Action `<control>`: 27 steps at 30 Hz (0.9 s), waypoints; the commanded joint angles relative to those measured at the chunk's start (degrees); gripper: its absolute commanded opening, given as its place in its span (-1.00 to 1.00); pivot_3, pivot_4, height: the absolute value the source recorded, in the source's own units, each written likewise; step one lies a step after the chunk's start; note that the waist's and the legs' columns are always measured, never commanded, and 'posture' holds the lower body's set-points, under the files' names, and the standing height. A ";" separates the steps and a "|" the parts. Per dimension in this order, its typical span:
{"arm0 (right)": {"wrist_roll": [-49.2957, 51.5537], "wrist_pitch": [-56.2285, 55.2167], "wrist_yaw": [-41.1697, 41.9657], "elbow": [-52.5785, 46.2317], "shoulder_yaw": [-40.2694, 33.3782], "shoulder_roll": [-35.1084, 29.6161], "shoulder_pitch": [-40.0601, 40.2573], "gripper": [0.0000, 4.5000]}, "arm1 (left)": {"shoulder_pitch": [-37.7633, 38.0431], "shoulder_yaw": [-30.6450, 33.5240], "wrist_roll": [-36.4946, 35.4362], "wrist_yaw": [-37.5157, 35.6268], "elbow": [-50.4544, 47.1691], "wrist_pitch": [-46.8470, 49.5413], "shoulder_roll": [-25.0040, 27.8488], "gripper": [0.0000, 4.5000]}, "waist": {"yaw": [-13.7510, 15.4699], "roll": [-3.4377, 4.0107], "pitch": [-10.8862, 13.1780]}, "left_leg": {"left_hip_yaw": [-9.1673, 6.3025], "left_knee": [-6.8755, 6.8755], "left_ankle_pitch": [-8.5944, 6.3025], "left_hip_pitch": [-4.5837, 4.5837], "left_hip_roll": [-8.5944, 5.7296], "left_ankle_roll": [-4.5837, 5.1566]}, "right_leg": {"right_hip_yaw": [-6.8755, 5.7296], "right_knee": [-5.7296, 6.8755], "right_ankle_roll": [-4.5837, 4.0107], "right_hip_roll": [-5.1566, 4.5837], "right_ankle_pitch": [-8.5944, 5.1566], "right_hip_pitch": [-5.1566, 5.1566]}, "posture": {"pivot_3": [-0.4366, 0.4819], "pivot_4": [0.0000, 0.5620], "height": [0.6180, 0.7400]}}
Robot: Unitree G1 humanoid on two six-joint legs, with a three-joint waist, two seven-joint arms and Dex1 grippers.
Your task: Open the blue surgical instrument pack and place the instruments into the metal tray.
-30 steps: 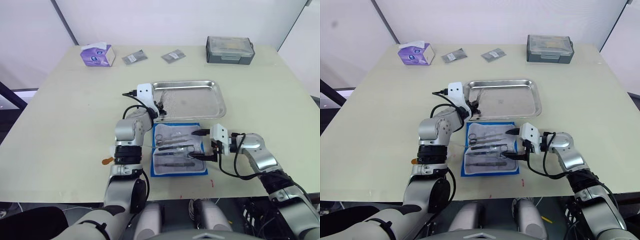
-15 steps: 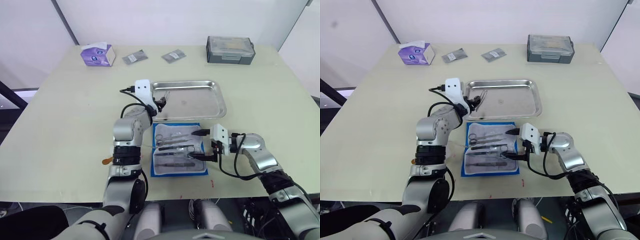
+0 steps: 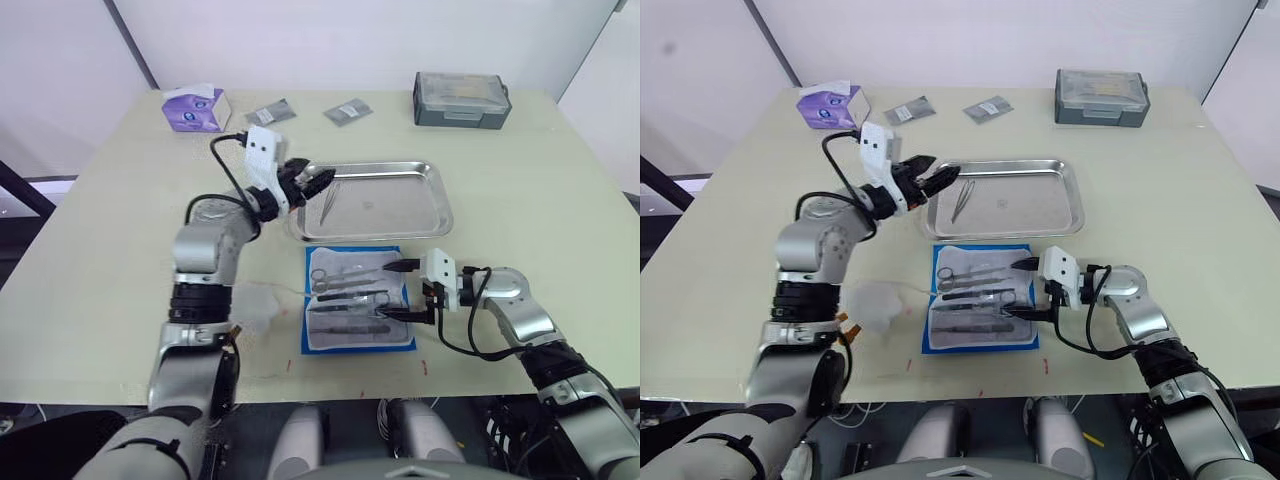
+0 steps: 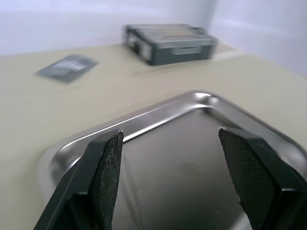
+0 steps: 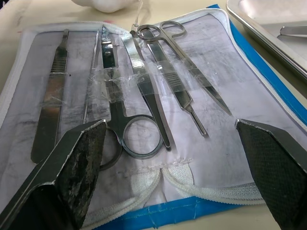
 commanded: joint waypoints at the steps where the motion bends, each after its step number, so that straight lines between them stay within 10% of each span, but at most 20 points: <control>1: -4.81 2.06 -1.02 4.26 3.76 0.04 2.62 1.00 | -0.29 -2.42 -3.00 -14.69 0.74 -3.39 4.18 0.48 | 0.02 0.01 0.00 | 0.01 0.00 0.00 0.00 0.00 0.01 | -0.01 -0.01 0.00 0.01 0.00 0.00 | -0.05 -0.47 0.91; 9: -4.68 2.13 -1.31 4.02 3.44 -0.08 3.17 1.00 | 3.10 -10.13 -0.29 -33.39 3.28 -11.57 10.51 0.48 | 0.00 0.02 0.02 | 0.00 -0.01 -0.15 -0.02 0.02 0.29 | -0.01 -0.02 -0.01 0.06 0.00 0.00 | -0.05 -0.47 0.91; 27: -4.82 5.04 -1.99 2.58 3.20 -0.92 4.00 1.00 | 2.54 -16.58 8.40 -41.52 15.76 -23.17 11.18 0.48 | 0.08 0.02 0.01 | 0.00 0.00 -0.16 -0.04 0.02 0.32 | -0.05 -0.03 -0.02 0.08 -0.01 0.00 | -0.05 -0.47 0.91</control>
